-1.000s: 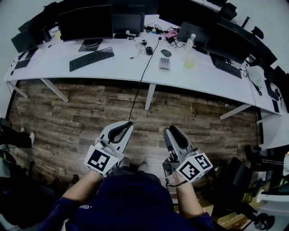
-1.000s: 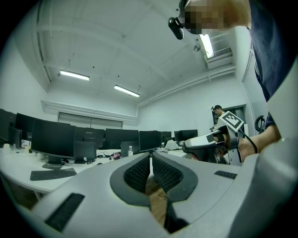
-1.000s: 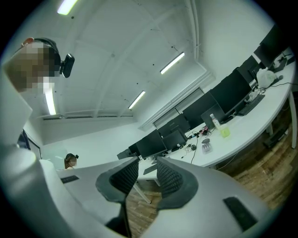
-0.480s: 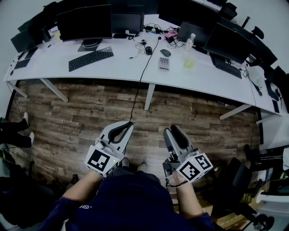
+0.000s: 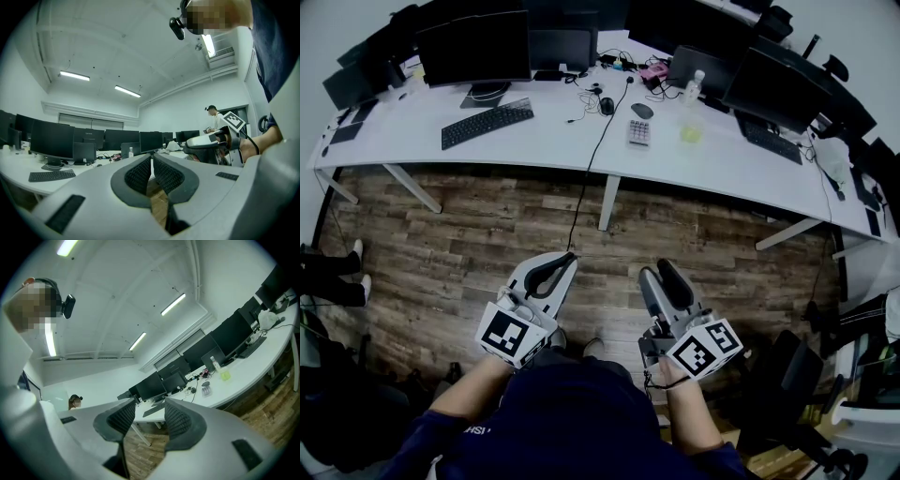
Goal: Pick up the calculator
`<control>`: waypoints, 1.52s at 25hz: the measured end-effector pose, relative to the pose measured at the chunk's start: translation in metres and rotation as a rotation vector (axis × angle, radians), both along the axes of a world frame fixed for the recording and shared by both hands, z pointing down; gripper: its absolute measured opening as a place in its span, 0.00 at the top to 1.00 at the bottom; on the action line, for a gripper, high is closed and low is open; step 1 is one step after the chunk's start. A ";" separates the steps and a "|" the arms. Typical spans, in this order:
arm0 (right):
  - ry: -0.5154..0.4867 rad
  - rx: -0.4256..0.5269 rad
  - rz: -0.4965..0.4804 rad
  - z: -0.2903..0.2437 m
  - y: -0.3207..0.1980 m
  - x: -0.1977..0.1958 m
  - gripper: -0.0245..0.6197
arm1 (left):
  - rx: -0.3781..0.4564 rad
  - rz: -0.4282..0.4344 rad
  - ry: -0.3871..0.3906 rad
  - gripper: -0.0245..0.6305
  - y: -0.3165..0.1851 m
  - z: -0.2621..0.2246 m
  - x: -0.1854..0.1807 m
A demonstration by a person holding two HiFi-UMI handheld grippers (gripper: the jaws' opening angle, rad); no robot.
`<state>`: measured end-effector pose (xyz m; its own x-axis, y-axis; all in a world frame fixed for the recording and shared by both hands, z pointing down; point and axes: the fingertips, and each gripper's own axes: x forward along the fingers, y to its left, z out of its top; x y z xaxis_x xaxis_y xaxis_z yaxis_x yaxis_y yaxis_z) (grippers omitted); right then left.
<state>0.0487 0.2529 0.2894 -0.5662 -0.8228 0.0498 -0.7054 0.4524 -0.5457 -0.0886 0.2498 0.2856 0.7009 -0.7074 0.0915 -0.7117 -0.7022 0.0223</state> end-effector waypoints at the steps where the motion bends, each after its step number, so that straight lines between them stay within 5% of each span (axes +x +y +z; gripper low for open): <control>1: 0.000 0.001 0.000 -0.001 -0.001 0.001 0.68 | 0.001 -0.001 -0.001 0.90 0.000 -0.001 0.001; 10: -0.010 0.010 -0.005 -0.003 -0.005 0.011 0.60 | 0.008 -0.011 -0.013 0.90 -0.002 -0.003 0.008; 38: -0.026 -0.013 0.018 0.015 -0.008 0.062 0.60 | 0.013 -0.031 -0.025 0.90 -0.016 0.005 0.042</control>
